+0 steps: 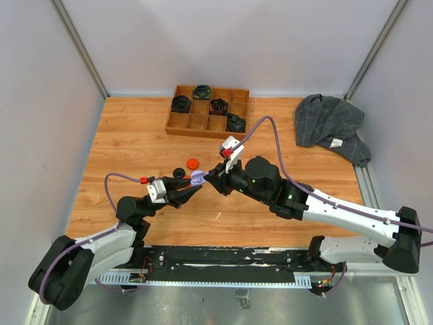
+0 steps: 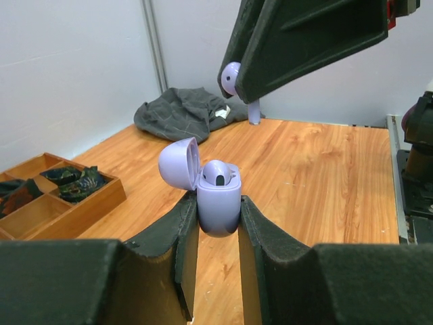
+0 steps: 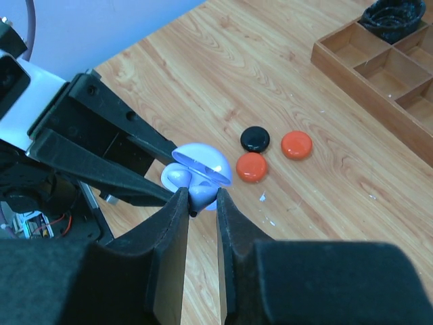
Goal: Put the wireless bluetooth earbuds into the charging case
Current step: Place the earbud in the charging case.
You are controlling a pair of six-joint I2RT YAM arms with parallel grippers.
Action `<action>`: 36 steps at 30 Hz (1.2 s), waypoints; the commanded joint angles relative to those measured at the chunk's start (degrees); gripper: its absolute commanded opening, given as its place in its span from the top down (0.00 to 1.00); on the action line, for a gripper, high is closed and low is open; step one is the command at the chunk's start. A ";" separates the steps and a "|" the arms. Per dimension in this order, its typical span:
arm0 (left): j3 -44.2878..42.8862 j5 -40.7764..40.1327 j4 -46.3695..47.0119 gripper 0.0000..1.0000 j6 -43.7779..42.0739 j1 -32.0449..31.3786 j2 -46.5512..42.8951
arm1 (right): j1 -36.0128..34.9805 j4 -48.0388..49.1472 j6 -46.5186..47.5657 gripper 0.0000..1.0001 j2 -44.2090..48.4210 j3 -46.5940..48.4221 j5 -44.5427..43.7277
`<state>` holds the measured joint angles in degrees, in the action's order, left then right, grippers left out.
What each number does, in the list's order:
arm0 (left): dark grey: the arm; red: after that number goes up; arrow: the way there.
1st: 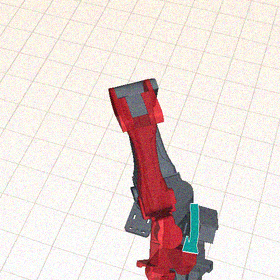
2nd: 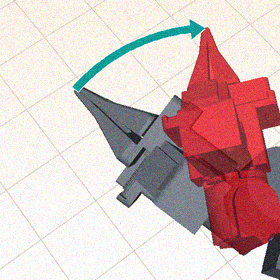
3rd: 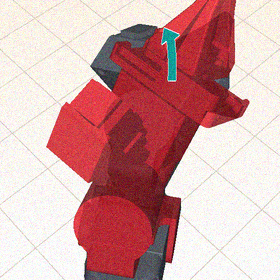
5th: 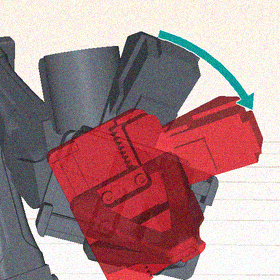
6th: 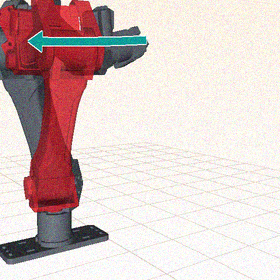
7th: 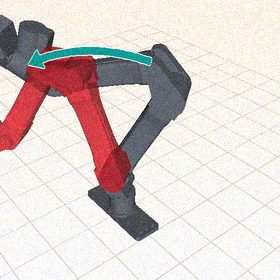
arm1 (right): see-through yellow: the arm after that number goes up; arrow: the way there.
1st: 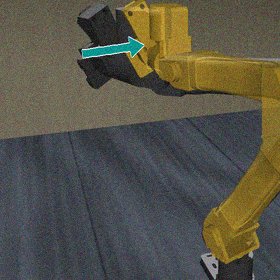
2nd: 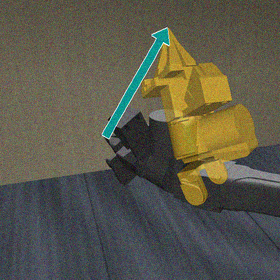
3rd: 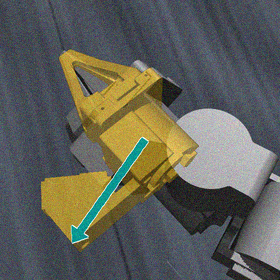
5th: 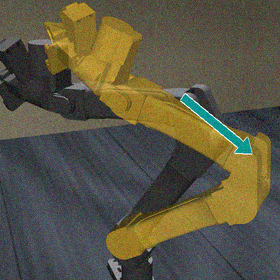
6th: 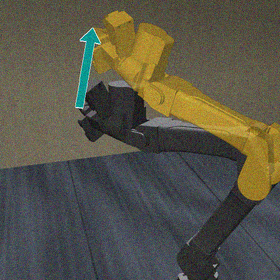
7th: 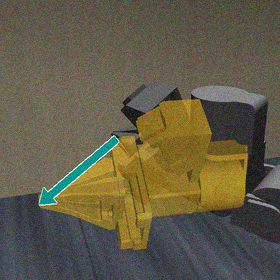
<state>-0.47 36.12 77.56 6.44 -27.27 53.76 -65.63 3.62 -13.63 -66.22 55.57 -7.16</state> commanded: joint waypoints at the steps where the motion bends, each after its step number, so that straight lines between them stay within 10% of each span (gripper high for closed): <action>1: 2.28 0.59 2.75 1.00 -0.37 -0.47 0.12 | -1.42 4.57 -1.12 0.85 -0.91 -0.23 -0.84; 36: 2.32 -0.01 2.19 1.00 -0.03 -0.43 -0.84 | -1.63 6.94 -2.60 0.77 -5.26 -1.66 -1.66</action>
<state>-0.47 36.67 77.80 6.48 -27.27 53.71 -66.41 9.30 -15.20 -71.53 54.65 -9.04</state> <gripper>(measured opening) 0.296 0.206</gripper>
